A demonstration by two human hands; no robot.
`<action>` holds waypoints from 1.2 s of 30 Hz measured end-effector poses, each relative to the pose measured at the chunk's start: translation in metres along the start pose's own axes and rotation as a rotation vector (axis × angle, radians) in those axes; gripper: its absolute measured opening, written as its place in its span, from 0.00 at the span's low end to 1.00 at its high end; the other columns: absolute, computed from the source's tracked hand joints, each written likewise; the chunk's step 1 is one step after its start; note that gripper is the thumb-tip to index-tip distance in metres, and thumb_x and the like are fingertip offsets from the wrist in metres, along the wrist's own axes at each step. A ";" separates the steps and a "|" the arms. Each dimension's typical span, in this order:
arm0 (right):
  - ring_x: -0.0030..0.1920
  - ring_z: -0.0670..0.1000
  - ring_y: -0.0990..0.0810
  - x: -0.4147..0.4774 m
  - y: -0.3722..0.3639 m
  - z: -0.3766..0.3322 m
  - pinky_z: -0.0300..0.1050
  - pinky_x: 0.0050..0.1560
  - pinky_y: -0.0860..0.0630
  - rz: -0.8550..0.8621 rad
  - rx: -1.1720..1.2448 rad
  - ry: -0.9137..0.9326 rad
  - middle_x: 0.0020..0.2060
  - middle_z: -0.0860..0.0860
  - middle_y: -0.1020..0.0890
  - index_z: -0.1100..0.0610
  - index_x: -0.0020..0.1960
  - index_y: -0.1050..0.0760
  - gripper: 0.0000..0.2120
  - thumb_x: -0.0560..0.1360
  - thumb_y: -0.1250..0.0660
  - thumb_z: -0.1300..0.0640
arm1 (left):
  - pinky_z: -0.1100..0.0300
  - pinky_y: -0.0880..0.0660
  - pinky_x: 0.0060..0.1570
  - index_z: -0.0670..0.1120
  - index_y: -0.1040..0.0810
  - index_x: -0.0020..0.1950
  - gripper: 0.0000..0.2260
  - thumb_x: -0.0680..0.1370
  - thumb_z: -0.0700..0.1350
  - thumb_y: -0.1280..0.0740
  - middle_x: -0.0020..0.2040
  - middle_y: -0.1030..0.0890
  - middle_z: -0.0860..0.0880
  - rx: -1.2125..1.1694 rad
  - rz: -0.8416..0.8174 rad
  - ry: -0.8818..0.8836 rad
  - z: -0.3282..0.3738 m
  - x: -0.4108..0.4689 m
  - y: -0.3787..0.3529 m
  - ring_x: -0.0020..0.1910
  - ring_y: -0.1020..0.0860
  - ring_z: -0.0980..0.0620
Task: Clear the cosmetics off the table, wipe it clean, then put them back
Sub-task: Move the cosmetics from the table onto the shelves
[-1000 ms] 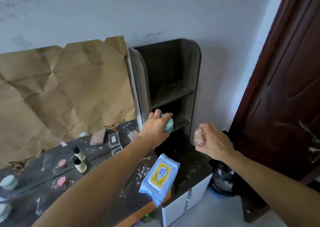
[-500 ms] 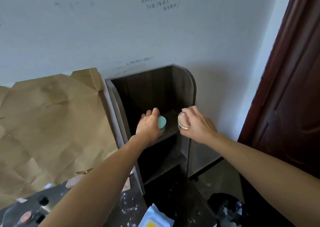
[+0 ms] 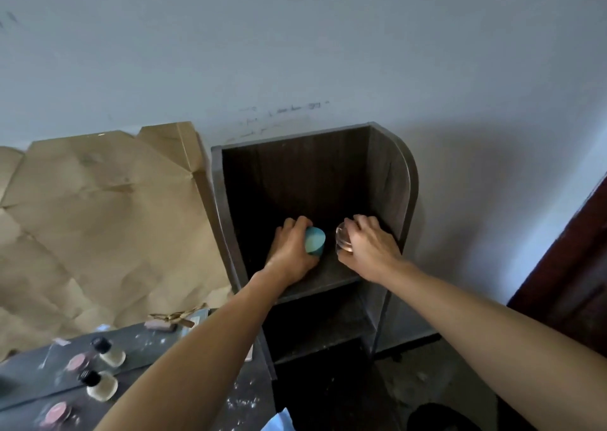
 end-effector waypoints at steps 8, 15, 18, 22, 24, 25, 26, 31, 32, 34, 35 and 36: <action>0.59 0.59 0.24 -0.015 -0.006 0.006 0.47 0.36 0.20 0.167 -0.118 0.034 0.58 0.59 0.24 0.62 0.62 0.26 0.27 0.64 0.25 0.64 | 0.63 0.33 0.56 0.48 0.29 0.65 0.25 0.70 0.43 0.25 0.62 0.34 0.47 -0.079 0.165 0.008 0.001 0.006 -0.007 0.57 0.28 0.48; 0.61 0.62 0.24 -0.014 -0.010 0.005 0.47 0.42 0.19 0.133 -0.164 0.072 0.57 0.64 0.23 0.67 0.62 0.26 0.27 0.64 0.25 0.66 | 0.58 0.29 0.60 0.50 0.34 0.72 0.29 0.74 0.39 0.30 0.63 0.32 0.47 -0.027 0.108 0.032 0.012 0.006 -0.019 0.59 0.27 0.46; 0.70 0.62 0.35 -0.018 -0.008 0.003 0.49 0.54 0.22 0.088 -0.100 0.107 0.67 0.64 0.31 0.66 0.70 0.35 0.28 0.71 0.33 0.66 | 0.56 0.29 0.60 0.50 0.37 0.74 0.30 0.74 0.39 0.31 0.65 0.32 0.46 0.015 0.089 0.034 0.012 -0.006 -0.018 0.61 0.28 0.46; 0.63 0.57 0.29 -0.040 0.012 -0.009 0.52 0.43 0.20 0.189 0.015 0.237 0.61 0.55 0.26 0.59 0.65 0.29 0.23 0.71 0.33 0.61 | 0.53 0.24 0.52 0.47 0.28 0.67 0.20 0.75 0.42 0.32 0.59 0.27 0.46 0.024 0.213 0.020 0.005 -0.044 -0.001 0.53 0.23 0.46; 0.55 0.54 0.24 -0.056 0.015 -0.026 0.49 0.34 0.21 0.244 0.075 0.344 0.53 0.51 0.23 0.57 0.60 0.25 0.18 0.71 0.33 0.57 | 0.52 0.23 0.49 0.46 0.23 0.60 0.14 0.75 0.43 0.33 0.52 0.23 0.48 0.008 0.212 -0.016 -0.001 -0.069 0.007 0.48 0.22 0.47; 0.52 0.53 0.23 -0.064 0.014 -0.037 0.48 0.32 0.22 0.251 0.099 0.389 0.50 0.50 0.22 0.56 0.58 0.23 0.16 0.71 0.32 0.57 | 0.52 0.24 0.48 0.46 0.22 0.58 0.12 0.74 0.42 0.34 0.49 0.22 0.48 0.004 0.202 -0.041 -0.006 -0.083 0.011 0.46 0.22 0.48; 0.50 0.53 0.22 -0.071 0.011 -0.050 0.47 0.31 0.23 0.246 0.118 0.420 0.49 0.50 0.22 0.56 0.57 0.23 0.15 0.71 0.32 0.56 | 0.52 0.23 0.46 0.46 0.21 0.56 0.11 0.74 0.42 0.34 0.47 0.21 0.49 0.012 0.195 -0.063 -0.013 -0.098 0.015 0.44 0.21 0.48; 0.47 0.53 0.20 -0.106 -0.022 -0.135 0.47 0.31 0.25 0.128 0.183 0.476 0.46 0.50 0.20 0.55 0.54 0.22 0.12 0.71 0.31 0.54 | 0.54 0.25 0.41 0.46 0.21 0.53 0.09 0.74 0.42 0.36 0.46 0.19 0.49 0.105 0.154 0.056 -0.092 -0.196 0.043 0.45 0.21 0.45; 0.47 0.54 0.20 -0.115 -0.029 -0.158 0.47 0.30 0.25 0.106 0.194 0.487 0.45 0.50 0.20 0.55 0.53 0.22 0.12 0.70 0.31 0.54 | 0.54 0.25 0.42 0.46 0.22 0.53 0.09 0.74 0.43 0.37 0.47 0.18 0.48 0.132 0.145 0.102 -0.113 -0.219 0.051 0.47 0.21 0.45; 0.48 0.54 0.20 -0.135 -0.043 -0.207 0.47 0.32 0.25 0.054 0.212 0.511 0.46 0.50 0.20 0.54 0.52 0.23 0.11 0.70 0.31 0.54 | 0.53 0.25 0.45 0.47 0.22 0.55 0.10 0.75 0.44 0.38 0.51 0.18 0.48 0.187 0.107 0.199 -0.156 -0.269 0.066 0.50 0.21 0.44; 0.50 0.54 0.20 -0.146 -0.051 -0.232 0.48 0.34 0.25 0.024 0.219 0.522 0.47 0.50 0.20 0.54 0.53 0.23 0.11 0.71 0.33 0.54 | 0.53 0.25 0.47 0.48 0.22 0.56 0.11 0.76 0.44 0.38 0.52 0.19 0.49 0.205 0.079 0.251 -0.176 -0.294 0.075 0.51 0.21 0.45; 0.51 0.54 0.21 -0.157 -0.058 -0.257 0.49 0.36 0.24 -0.004 0.223 0.537 0.48 0.50 0.20 0.54 0.54 0.24 0.12 0.72 0.34 0.53 | 0.53 0.26 0.47 0.48 0.22 0.57 0.11 0.76 0.45 0.38 0.54 0.19 0.49 0.227 0.051 0.299 -0.196 -0.319 0.083 0.52 0.22 0.45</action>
Point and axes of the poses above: each hand's wrist, its own x-axis towards the middle knuckle, its own y-axis out of the back of the hand, z = x × y, the point moved 7 cm from there along x, towards the middle knuckle
